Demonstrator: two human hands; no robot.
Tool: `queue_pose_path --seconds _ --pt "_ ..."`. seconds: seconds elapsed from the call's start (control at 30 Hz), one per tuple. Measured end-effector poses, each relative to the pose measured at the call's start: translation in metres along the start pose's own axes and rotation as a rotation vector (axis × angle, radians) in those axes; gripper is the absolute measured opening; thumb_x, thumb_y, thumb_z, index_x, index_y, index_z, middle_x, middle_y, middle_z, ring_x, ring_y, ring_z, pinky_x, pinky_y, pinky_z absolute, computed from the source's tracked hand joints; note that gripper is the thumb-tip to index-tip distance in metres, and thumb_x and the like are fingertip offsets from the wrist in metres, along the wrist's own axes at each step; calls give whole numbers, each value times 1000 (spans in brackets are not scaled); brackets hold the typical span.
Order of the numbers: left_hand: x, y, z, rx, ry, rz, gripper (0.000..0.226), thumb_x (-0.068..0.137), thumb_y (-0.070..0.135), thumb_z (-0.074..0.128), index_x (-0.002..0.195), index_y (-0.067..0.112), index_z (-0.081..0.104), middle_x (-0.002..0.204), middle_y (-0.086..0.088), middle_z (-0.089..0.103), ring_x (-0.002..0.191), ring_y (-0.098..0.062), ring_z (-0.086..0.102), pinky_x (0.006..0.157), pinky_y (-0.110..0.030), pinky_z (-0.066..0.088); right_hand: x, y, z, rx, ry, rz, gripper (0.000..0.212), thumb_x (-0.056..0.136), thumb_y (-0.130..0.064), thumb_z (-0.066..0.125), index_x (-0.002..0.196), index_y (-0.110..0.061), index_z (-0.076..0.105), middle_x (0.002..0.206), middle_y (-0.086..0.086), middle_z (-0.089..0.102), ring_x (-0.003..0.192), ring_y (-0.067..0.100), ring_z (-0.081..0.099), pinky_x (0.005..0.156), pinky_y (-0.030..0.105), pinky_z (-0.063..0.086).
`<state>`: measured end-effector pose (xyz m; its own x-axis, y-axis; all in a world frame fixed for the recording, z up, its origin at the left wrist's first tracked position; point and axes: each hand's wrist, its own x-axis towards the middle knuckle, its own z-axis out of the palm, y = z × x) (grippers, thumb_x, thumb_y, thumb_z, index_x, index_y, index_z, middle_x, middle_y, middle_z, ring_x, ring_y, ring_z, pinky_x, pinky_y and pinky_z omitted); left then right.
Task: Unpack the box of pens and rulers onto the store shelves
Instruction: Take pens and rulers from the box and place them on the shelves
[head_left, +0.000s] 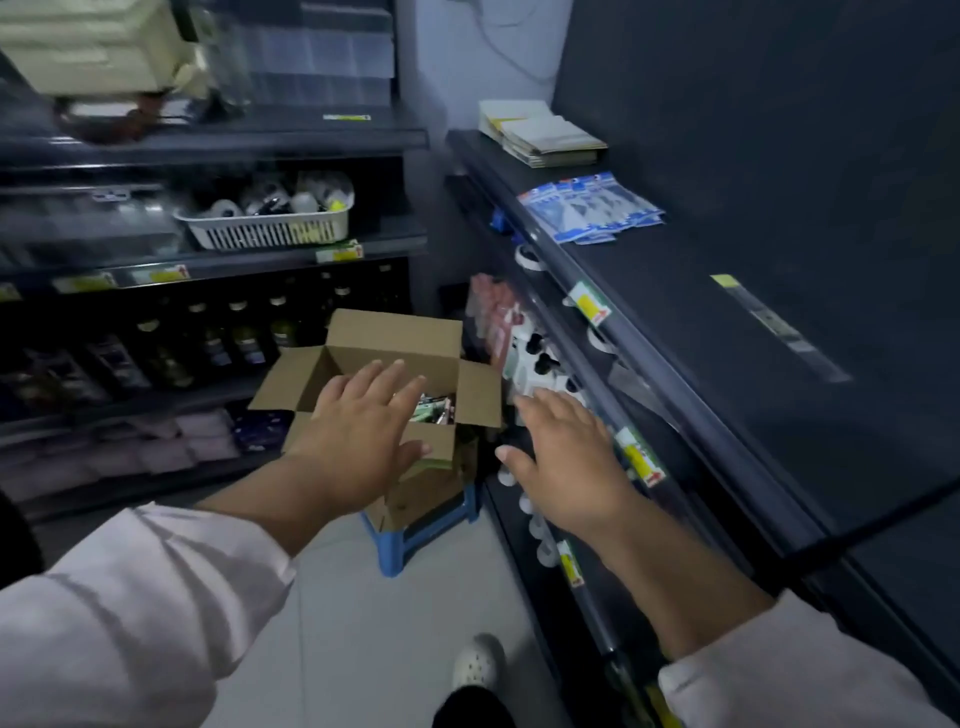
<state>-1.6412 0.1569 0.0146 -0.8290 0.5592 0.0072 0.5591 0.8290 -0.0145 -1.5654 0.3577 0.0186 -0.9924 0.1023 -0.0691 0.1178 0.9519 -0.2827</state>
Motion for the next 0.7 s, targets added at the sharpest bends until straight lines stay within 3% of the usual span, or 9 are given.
queue_pose_path --seconds 0.43,0.7 --pt "143 -115 65 -42 -160 -264 71 94 57 33 152 22 9 159 -4 10 145 -23 9 114 -39 12 249 -11 59 -16 -234 -179 64 95 -40 50 150 -19 23 156 2 22 142 23 20 117 35 15" --pt "210 -171 157 -153 -306 -291 70 96 53 33 152 21 7 160 -5 5 146 -25 5 116 -41 13 358 -9 144 -79 -428 -172 67 90 -35 60 148 -19 28 153 3 28 139 24 26 115 33 20"
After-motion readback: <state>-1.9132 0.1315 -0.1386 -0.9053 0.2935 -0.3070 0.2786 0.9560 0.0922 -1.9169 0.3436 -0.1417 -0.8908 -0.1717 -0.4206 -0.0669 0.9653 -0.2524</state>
